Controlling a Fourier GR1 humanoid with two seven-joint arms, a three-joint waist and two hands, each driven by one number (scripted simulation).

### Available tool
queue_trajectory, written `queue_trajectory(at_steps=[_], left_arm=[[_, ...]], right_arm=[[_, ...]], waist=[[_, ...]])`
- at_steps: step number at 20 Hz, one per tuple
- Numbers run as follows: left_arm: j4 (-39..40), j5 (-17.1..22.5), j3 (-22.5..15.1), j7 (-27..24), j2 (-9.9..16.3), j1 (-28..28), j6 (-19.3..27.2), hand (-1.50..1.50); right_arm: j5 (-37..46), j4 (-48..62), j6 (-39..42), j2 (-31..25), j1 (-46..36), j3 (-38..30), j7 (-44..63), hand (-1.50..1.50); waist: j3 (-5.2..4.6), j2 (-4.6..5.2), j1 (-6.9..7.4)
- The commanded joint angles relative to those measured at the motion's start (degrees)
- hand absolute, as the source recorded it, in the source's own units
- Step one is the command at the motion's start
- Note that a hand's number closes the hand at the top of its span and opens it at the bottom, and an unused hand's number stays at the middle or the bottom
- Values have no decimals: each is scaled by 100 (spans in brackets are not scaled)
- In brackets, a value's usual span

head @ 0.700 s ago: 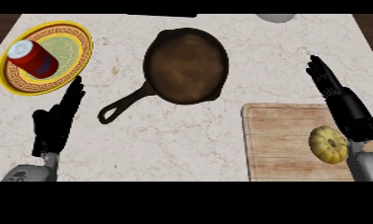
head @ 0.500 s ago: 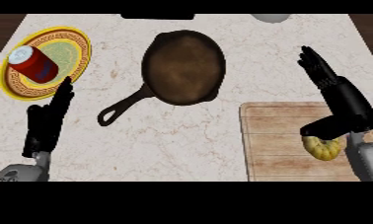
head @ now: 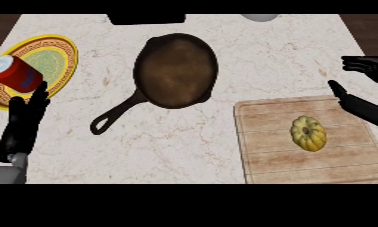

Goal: Pick the squash from the cutting board and place it in the pan

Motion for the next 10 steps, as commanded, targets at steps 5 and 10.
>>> queue_trajectory(at_steps=[5,10], left_arm=[[13,-144,145,331,71,-119,-139,0],[26,-135,173,402,82,-300,-209,0]], right_arm=[[97,-2146,422,-476,1597,-258,333,-150],[819,-2653,601,-1483,1433,-282,1743,-150]], waist=[[11,26,124],[-4,37,164]])
